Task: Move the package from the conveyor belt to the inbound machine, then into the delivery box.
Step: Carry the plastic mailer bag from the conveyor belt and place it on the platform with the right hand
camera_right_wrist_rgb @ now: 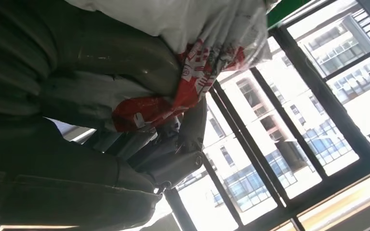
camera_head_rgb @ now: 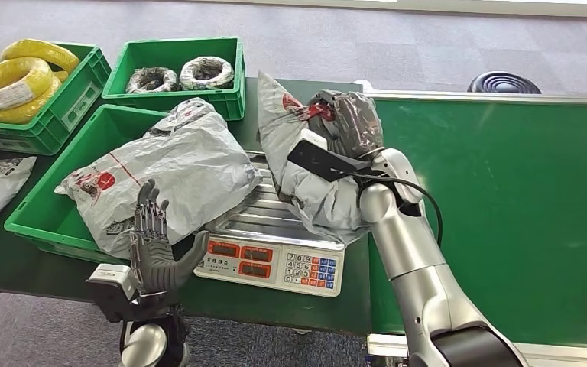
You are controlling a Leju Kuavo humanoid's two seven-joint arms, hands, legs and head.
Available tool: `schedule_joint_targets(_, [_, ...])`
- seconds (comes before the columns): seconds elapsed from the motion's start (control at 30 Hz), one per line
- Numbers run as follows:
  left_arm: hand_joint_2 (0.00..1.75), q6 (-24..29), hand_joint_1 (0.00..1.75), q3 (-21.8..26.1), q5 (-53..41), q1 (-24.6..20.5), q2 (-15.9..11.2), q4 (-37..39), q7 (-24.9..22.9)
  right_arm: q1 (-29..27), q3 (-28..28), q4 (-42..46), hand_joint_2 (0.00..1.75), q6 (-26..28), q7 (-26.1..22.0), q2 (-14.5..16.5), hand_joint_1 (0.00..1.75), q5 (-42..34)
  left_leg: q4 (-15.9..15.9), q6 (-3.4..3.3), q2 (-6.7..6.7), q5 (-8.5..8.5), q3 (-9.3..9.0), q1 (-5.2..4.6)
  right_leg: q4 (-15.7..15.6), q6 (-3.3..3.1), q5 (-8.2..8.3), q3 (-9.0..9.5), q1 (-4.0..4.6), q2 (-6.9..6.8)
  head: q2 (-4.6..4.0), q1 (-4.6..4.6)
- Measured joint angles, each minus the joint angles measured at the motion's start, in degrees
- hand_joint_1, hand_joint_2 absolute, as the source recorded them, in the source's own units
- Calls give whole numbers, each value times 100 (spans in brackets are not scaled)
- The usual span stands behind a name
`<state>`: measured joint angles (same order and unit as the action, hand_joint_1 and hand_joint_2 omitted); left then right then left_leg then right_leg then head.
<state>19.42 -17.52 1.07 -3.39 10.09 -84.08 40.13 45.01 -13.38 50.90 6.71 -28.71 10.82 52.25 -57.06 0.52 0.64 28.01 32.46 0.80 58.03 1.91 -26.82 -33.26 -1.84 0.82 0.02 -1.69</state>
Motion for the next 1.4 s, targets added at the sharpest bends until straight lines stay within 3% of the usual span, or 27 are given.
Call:
schedule_joint_targets(0.4, [175,-5,0,22,6,-45,-2,69,0,2,-676,-38,175,-457,-246,128,175,-96,0,0,0,0,2,2,-1,0,0,-5,1,1,0,-1])
schedule_joint_targets(0.53, [175,8,0,25,30,-44,-5,69,0,3,-831,-54,175,-374,-85,132,1,-38,0,0,0,0,4,1,-1,0,0,-5,1,0,0,0])
schedule_joint_targets(0.8, [175,166,0,138,6,122,1,-136,-28,-29,-915,-202,175,824,981,130,0,590,0,0,0,0,1,1,-2,0,0,-6,1,0,0,0])
schedule_joint_targets(1.13, [175,120,0,254,-74,235,0,-271,-101,-527,-483,488,175,839,1229,-50,0,816,0,0,0,0,1,1,-2,-1,0,-5,1,1,0,0])
schedule_joint_targets(1.27, [175,110,0,262,-80,237,1,-271,-101,-588,-397,581,0,819,1235,-95,0,813,0,0,0,0,-1,1,-2,-1,1,-5,1,1,0,0])
schedule_joint_targets(1.4, [175,102,0,268,-81,237,1,-268,-101,-616,-337,600,0,820,1234,-125,0,838,0,0,0,0,-1,1,-2,-1,0,-6,1,2,0,-1])
